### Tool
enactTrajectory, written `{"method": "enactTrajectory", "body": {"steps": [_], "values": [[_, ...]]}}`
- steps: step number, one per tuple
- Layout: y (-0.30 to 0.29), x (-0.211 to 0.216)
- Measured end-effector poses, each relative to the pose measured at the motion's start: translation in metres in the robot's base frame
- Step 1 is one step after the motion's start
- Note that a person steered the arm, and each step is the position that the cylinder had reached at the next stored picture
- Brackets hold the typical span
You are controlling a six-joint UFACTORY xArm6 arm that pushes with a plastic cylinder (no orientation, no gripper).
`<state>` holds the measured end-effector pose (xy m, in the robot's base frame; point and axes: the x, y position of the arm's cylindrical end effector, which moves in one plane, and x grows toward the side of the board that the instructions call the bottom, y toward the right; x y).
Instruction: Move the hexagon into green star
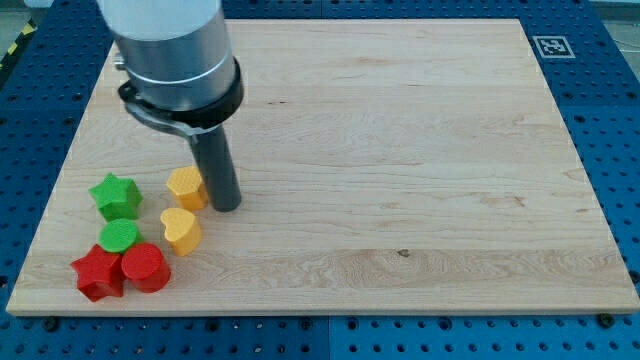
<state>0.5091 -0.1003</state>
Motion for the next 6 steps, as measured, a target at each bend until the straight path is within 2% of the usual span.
{"method": "enactTrajectory", "body": {"steps": [2, 4, 6], "values": [[0.003, -0.027], [-0.056, -0.015], [-0.052, -0.058]]}}
